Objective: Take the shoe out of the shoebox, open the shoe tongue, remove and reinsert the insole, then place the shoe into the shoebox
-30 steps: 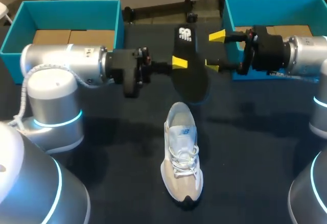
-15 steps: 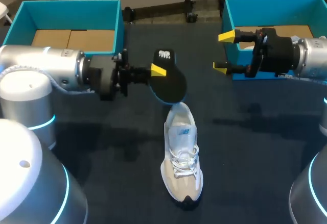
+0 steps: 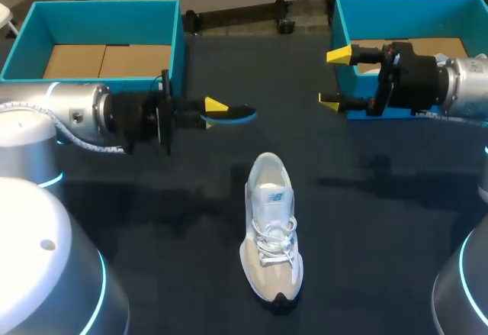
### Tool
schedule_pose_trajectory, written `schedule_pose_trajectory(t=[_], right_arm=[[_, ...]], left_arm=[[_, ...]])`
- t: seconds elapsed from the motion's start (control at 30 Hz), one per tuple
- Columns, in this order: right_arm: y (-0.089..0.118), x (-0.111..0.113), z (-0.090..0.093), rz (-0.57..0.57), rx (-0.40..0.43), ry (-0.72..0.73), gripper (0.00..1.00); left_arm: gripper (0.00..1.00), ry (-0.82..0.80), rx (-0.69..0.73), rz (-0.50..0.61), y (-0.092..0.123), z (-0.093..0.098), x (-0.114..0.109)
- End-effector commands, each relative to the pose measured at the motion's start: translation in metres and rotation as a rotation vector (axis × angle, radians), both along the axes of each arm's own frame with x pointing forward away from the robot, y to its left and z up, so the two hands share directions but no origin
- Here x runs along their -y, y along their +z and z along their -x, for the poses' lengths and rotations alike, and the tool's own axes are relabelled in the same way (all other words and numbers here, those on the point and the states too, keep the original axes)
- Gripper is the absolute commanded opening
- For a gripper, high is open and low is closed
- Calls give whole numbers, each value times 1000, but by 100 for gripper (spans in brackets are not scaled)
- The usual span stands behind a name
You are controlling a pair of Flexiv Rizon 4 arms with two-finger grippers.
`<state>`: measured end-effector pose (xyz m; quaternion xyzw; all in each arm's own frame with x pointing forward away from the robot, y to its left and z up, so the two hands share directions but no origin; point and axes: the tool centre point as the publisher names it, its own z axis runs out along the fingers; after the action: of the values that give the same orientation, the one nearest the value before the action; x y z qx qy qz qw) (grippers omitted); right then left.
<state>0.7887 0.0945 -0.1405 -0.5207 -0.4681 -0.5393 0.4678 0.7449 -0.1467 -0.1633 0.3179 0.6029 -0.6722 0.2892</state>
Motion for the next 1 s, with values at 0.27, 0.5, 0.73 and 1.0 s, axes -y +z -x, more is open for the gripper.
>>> schedule_pose_trajectory(t=[0.27, 0.5, 0.73, 1.0], right_arm=[[0, -1, 1, 2, -1, -1, 100], [0, -1, 1, 2, -1, -1, 100], [0, -1, 1, 2, -1, -1, 100], [0, -1, 1, 2, -1, -1, 100]], left_arm=[[0, -32, -321, 55, 1, 0, -1], [0, -61, -794, -35, 9, -5, 11], [0, -20, -1317, -98, 17, -11, 20], [0, -22, -1746, -92, 11, -24, 25]])
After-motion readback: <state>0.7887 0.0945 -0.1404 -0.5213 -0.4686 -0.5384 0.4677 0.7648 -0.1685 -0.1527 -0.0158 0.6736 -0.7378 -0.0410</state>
